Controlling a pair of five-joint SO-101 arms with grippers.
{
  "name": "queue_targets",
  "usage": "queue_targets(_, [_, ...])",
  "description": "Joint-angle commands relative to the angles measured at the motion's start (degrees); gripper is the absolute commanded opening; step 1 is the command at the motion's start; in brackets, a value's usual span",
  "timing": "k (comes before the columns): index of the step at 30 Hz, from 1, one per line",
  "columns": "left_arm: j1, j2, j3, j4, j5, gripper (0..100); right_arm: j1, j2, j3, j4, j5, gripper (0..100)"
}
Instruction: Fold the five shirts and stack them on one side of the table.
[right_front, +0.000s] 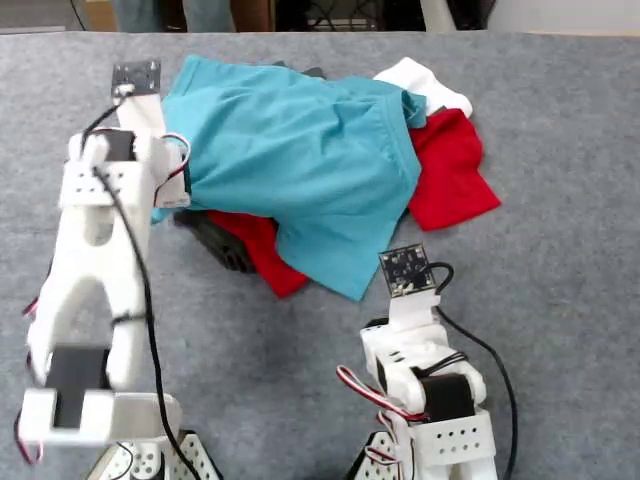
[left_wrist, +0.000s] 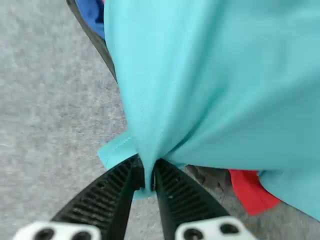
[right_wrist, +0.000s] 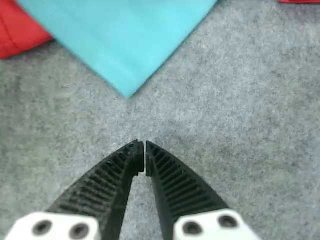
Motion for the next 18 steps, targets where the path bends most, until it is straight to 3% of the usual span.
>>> queue_targets(1, [-1.4, -12.0, -3.0, 4.3, -3.5, 3, -0.6, -4.3, -0.3, 0.4, -0.5, 1.5])
queue_targets(9, [-14.0, -29.4, -2.9, 11.4, -6.0, 3, -2.9, -4.3, -0.3, 0.4, -0.1, 1.5])
queue_targets(14, [-29.8, -35.4, -2.9, 13.7, -6.0, 3, -10.5, -4.3, -0.3, 0.4, -0.4, 1.5])
queue_targets(18, [-44.0, -40.6, -2.9, 13.5, -6.0, 3, -11.6, -4.3, -0.3, -0.4, -0.3, 1.5])
